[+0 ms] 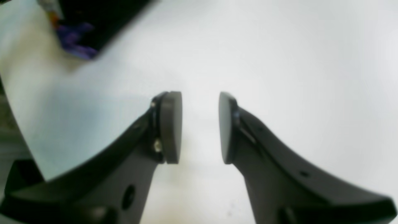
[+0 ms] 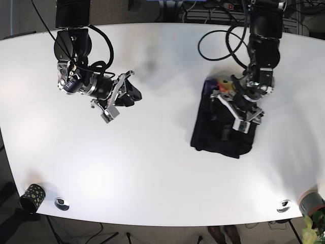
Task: Fold the T-shirt properly
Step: 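Carry the black bundle off the table edge with the left gripper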
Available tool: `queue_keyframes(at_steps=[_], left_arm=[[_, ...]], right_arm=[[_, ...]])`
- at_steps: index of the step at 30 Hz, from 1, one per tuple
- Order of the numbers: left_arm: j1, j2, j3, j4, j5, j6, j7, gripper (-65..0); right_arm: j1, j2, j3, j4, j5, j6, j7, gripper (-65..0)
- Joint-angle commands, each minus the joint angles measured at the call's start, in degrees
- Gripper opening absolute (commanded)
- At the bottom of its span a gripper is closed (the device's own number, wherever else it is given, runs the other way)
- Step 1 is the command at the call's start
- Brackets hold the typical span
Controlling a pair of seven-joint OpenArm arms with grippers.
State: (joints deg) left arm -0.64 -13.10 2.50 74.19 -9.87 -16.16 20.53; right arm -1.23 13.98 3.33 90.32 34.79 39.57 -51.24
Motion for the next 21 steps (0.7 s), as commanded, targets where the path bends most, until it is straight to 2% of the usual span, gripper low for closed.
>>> queue_keyframes(at_steps=[1, 7, 10, 17, 21], left_arm=[[0.95, -2.24, -3.34, -0.74, 2.53, -1.20, 5.88, -6.4], [1.92, -10.50, -12.04, -1.45, 2.53, -9.73, 9.40, -6.4], [1.92, -14.81, -14.77, -4.44, 2.53, -12.01, 9.40, -6.4], [1.39, -23.07, -20.74, -13.58, 2.53, -15.88, 8.43, -6.4], [1.39, -26.85, -22.33, -17.62, 2.53, -16.32, 5.00, -6.4]], right_arm=[[0.93, 0.48, 0.40, 1.24, 1.30, 0.43, 1.09, -46.9], [0.84, 1.01, 0.58, 3.08, 1.30, 0.43, 1.00, -46.9], [0.66, 1.01, 0.58, 4.58, 1.30, 0.43, 1.00, -46.9], [0.49, 0.84, 0.58, 6.34, 1.13, 0.43, 1.00, -46.9], [0.58, 0.66, 0.58, 6.42, 0.86, 0.43, 1.00, -46.9]])
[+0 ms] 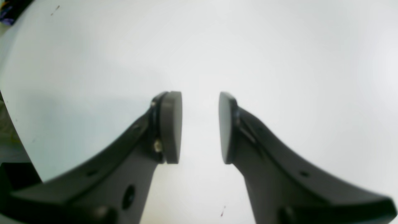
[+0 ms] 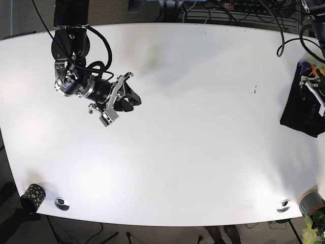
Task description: Fold the T-shirt properly
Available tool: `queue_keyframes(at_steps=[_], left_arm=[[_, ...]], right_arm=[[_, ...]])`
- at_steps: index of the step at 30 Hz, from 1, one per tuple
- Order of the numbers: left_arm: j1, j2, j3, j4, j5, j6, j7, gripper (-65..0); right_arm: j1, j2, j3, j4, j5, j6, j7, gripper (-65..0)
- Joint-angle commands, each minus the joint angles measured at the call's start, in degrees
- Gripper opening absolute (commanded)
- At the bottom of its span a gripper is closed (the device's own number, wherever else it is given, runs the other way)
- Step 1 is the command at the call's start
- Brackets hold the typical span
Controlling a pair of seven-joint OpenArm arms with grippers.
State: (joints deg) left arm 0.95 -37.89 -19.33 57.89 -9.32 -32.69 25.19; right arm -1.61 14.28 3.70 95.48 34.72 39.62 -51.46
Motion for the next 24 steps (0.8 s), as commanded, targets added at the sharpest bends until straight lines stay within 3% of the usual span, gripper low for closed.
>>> queue_keyframes(at_steps=[1, 6, 15, 20, 24], left_arm=[[-0.20, -3.03, -0.76, -2.46, 1.98, 0.20, -0.44, -6.4], [-0.20, -6.20, -1.90, -6.50, 1.89, 0.12, -3.70, -6.4], [-0.29, -9.10, -6.56, -5.80, 1.72, -0.06, -4.22, -6.4], [0.32, -7.96, -6.65, 4.31, 1.81, 0.38, -4.22, -6.4], [-0.12, -2.59, -6.65, 10.64, 2.16, 0.47, -4.31, -6.4]], right_arm=[[1.04, 0.35, 0.21, 1.27, 0.93, 0.38, 1.22, -46.9], [1.21, 0.27, 0.12, 1.27, 0.84, 0.38, 1.22, -46.9], [1.30, 0.53, 0.21, 1.27, 0.75, 0.38, 1.48, -46.9], [0.86, 1.23, 0.21, 1.27, 0.66, 0.38, 5.09, -46.9], [-0.02, 3.43, 0.21, 1.18, 0.14, 0.38, 11.68, -46.8]])
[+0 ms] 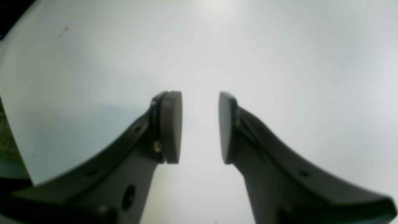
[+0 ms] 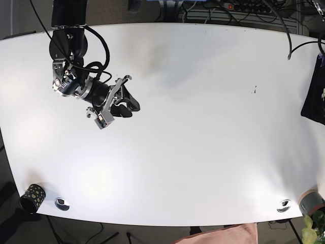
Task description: Fold the T-shirt properly
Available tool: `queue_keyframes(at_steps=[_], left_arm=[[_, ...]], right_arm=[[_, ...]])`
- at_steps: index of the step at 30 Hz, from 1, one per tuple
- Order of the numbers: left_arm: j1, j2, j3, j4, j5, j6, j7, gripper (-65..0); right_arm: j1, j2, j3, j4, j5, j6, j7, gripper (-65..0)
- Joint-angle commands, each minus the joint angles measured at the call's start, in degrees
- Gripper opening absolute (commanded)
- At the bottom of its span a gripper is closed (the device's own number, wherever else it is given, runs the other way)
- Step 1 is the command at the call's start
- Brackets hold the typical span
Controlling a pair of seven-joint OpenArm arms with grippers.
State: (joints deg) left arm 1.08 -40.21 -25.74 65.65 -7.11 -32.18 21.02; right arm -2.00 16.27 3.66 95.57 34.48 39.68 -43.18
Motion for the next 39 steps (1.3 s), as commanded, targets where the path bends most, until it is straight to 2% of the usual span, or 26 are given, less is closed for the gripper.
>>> queue_keyframes(at_steps=[1, 4, 6, 9, 13, 17, 22, 26, 29, 34, 39], left_arm=[[-0.25, 0.43, -0.24, 3.94, -0.05, 0.05, -0.31, -6.4], [-0.33, 5.35, 0.02, 7.54, 0.13, 2.78, -3.21, -6.4], [-0.33, 8.51, 0.90, 9.03, 0.21, 4.80, -6.03, -6.4], [-0.25, 11.85, 5.65, 10.26, 0.13, 8.23, -10.95, -6.4], [0.98, 16.25, 10.31, 12.90, 0.13, 13.42, -16.05, -6.4], [4.24, 19.41, 14.00, 16.77, 0.13, 15.17, -17.19, -6.4], [9.78, 24.07, 15.41, 23.28, 0.13, 15.17, -17.02, -6.4], [16.19, 27.33, 15.49, 29.25, 0.21, 15.26, -16.93, -6.4], [21.38, 29.61, 15.49, 33.65, 0.21, 15.26, -16.58, -6.5], [29.91, 31.90, 15.14, 40.95, -0.05, 15.26, -12.71, -6.9], [38.35, 32.60, 14.09, 45.34, -0.31, 15.26, -11.56, -11.8]], right_arm=[[0.11, 1.53, 0.25, 1.18, -0.59, -0.25, 4.63, -46.6], [-0.77, 1.53, 0.25, 1.88, -6.92, -4.91, 9.99, -46.6], [-1.74, 1.35, 0.34, 2.58, -12.81, -7.02, 13.60, -46.6], [-3.67, 0.56, 0.34, 2.76, -21.86, -9.57, 20.01, -46.6], [-6.31, -1.90, 3.06, 2.76, -30.04, -10.98, 27.57, -46.6], [-7.45, -4.71, 8.34, 2.50, -33.38, -10.98, 32.67, -46.6], [-9.12, -5.24, 12.82, 2.32, -33.73, -10.80, 33.90, -46.6], [-11.58, -4.98, 13.09, 2.41, -33.29, -10.71, 33.90, -46.6], [-14.57, -4.71, 13.17, 2.94, -30.22, -10.71, 33.90, -46.6], [-19.85, -2.25, 13.09, 3.90, -24.85, -10.71, 33.99, -46.8], [-25.74, -1.81, 13.17, 7.16, -22.13, -10.80, 33.82, -46.8]])
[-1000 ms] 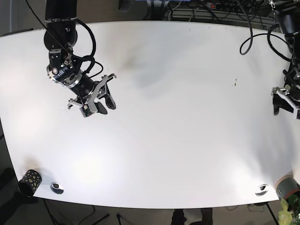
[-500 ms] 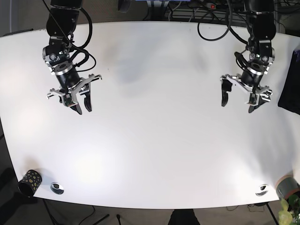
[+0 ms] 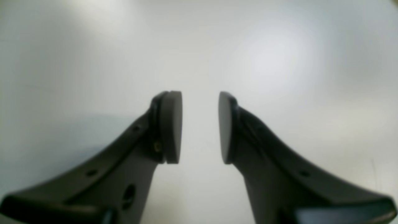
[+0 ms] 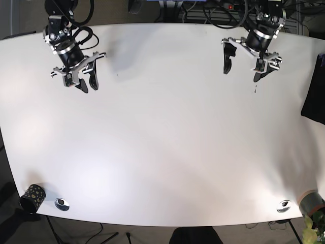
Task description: Fold the T-shirt properly
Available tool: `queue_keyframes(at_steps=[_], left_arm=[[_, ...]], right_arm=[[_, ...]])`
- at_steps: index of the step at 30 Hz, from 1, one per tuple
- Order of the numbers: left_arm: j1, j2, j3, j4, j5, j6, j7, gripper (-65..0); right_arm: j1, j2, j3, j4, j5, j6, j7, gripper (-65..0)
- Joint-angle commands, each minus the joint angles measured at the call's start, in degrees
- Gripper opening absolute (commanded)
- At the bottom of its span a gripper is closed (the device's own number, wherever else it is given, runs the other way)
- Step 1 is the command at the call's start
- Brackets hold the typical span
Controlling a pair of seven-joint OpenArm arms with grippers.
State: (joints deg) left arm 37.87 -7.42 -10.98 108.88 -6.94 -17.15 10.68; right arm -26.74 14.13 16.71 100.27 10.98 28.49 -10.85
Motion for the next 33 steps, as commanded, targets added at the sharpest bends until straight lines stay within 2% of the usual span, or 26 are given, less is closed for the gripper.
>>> queue_keyframes(at_steps=[1, 8, 16, 21, 26, 33], left_arm=[[3.41, 0.61, -0.84, 2.72, -0.49, 0.22, -1.23, -11.8], [11.58, 5.18, -4.01, 4.83, -0.58, 0.14, -1.23, -11.7], [19.67, 6.59, -5.59, 5.63, -0.58, 0.14, -1.23, -11.7], [25.21, 8.70, -5.85, 5.45, -0.58, 0.14, -1.23, -11.7], [28.11, 8.96, -5.85, 4.39, -0.49, 0.14, -1.23, -11.7], [29.43, 8.96, -5.85, -3.43, -0.49, 0.14, -1.23, -11.7]], right_arm=[[-2.40, 0.24, 0.13, 3.25, 1.46, 0.39, 1.49, -46.8], [-10.49, 0.07, 0.13, 7.20, 1.63, 0.21, 1.40, -46.8], [-21.21, -0.11, 1.80, 10.72, 1.90, 0.21, 1.40, -46.8], [-28.69, -1.08, 4.17, 11.95, 5.06, 0.48, 1.40, -46.8], [-33.70, -1.08, 4.43, 11.78, 5.32, 0.48, 1.40, -46.8], [-36.69, -1.52, 3.99, 6.68, 5.24, 0.56, 1.40, -46.9]])
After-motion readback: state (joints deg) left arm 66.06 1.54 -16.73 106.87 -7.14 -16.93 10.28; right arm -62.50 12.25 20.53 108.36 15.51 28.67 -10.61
